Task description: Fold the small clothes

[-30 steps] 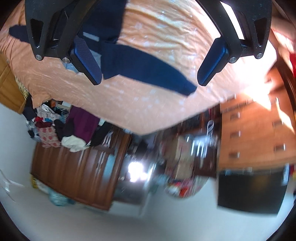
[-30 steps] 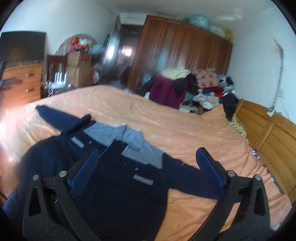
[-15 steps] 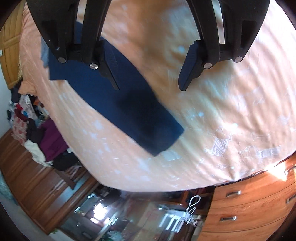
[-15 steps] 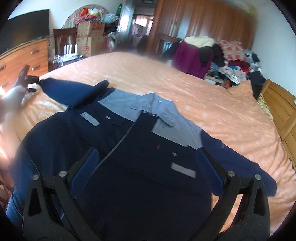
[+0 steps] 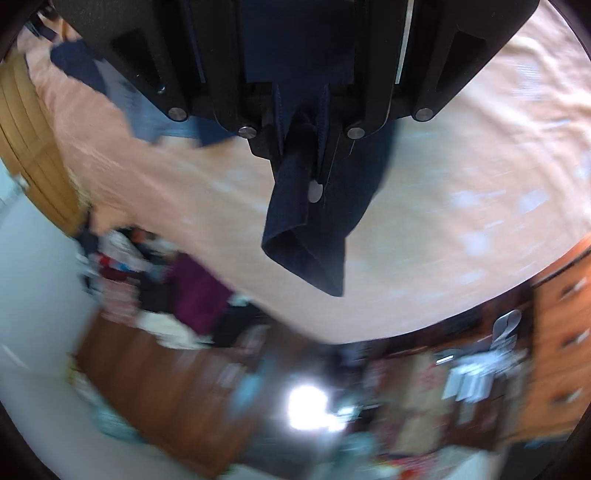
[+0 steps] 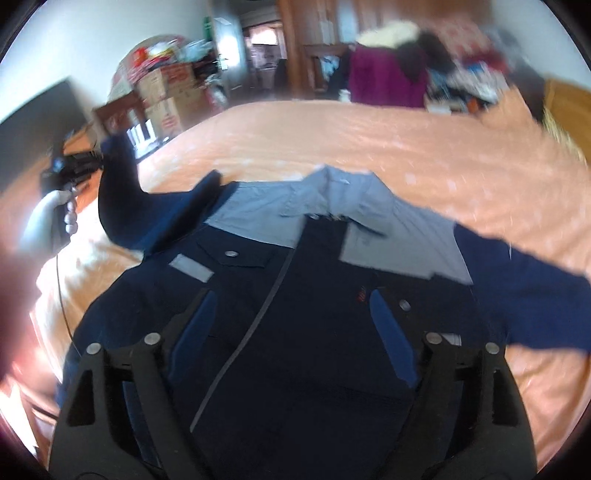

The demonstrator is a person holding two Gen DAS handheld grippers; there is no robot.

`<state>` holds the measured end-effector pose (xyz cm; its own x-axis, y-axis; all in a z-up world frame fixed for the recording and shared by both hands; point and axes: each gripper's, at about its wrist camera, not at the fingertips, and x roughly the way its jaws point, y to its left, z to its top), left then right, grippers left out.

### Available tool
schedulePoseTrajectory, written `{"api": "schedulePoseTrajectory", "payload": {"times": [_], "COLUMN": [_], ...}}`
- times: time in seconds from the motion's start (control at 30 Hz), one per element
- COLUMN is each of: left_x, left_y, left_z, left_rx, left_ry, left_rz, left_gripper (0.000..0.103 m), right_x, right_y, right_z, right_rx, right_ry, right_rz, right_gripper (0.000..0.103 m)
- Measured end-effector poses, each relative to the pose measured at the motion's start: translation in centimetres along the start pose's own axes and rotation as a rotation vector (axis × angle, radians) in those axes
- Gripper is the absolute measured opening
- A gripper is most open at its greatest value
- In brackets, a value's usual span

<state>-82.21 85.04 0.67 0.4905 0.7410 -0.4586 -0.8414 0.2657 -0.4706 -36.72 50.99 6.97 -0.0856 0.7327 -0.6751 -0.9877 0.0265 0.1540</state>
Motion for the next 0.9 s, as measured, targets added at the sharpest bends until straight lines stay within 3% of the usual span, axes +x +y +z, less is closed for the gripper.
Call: {"api": "schedulePoseTrajectory", "payload": {"times": [0.17,0.23,0.3,0.4,0.47,0.57,0.63,0.67,0.8,0.9], "left_x": [1.8,3.2,5.3,6.9,5.9,3.7,2.0,1.5,1.8,2.8], "left_y": [-19.9,-26.3,-31.9,-36.1,-35.9,-32.3,-27.7,-24.6,-15.4,-12.5], "left_z": [-2.0,-4.0,-7.0,-12.2,-14.5,-15.5,-14.6,-13.8,-13.2,-13.8], "left_rx": [0.162,0.216,0.248,0.268,0.275,0.275,0.267,0.261,0.25,0.238], "left_ry": [0.026,0.063,0.141,0.278,0.323,0.323,0.297,0.284,0.339,0.406], "left_rz": [-0.374,-0.477,-0.561,-0.621,-0.642,-0.579,-0.45,-0.35,-0.056,-0.021], "left_gripper": [0.013,0.014,0.027,0.032,0.032,0.034,0.035,0.035,0.035,0.035], "right_x": [-2.2,-3.1,-3.6,-3.6,-3.3,-2.2,-1.1,-0.4,2.1,4.5], "right_y": [-5.5,-7.6,-9.7,-12.0,-13.2,-14.1,-14.4,-14.3,-14.8,-15.5], "right_z": [-1.0,-1.8,-2.7,-3.7,-4.2,-4.3,-3.6,-3.0,-2.2,-1.2], "right_rx": [0.137,0.187,0.232,0.282,0.307,0.313,0.299,0.292,0.299,0.311], "right_ry": [-0.015,-0.017,-0.003,0.022,0.037,0.05,0.054,0.052,0.059,0.067], "right_rz": [-0.027,-0.052,-0.071,-0.081,-0.073,-0.04,-0.015,-0.002,0.06,0.108], "right_gripper": [0.08,0.08,0.081,0.081,0.081,0.081,0.081,0.081,0.081,0.081]}}
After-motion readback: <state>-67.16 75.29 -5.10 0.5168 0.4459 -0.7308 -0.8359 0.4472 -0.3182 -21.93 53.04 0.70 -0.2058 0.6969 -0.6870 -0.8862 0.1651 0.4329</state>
